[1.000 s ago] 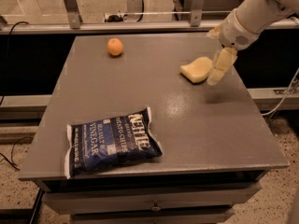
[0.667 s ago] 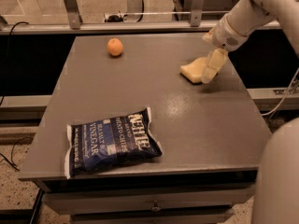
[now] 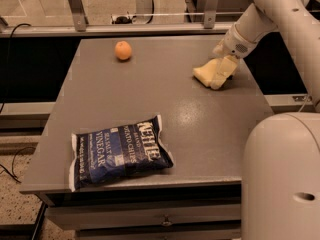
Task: Pick sponge
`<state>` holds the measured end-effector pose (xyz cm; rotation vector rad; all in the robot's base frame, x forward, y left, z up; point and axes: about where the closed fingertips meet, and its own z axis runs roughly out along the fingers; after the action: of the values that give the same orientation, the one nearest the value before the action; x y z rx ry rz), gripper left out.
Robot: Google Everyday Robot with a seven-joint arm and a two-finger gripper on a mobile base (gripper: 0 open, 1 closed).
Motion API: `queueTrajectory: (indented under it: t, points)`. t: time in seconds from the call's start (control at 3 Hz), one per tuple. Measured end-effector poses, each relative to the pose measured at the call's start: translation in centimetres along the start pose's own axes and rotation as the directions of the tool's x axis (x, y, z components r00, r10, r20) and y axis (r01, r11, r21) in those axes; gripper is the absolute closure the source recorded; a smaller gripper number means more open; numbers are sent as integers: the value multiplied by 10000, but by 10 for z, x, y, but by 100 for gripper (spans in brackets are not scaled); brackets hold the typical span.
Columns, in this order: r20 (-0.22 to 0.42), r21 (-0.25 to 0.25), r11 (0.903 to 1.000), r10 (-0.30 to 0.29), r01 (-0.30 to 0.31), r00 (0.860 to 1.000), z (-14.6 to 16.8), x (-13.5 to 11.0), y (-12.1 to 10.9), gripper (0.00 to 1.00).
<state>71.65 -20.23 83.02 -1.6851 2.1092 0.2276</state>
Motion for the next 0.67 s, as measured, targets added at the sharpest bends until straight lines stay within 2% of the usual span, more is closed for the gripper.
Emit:
queueTrajectory:
  t: [0.33,0.67]
  points:
    - [50,-258,9996,69,-68,10000,-4,0,1,37]
    - [381,-201,9996,-197,205,9991,-27,-13,7,61]
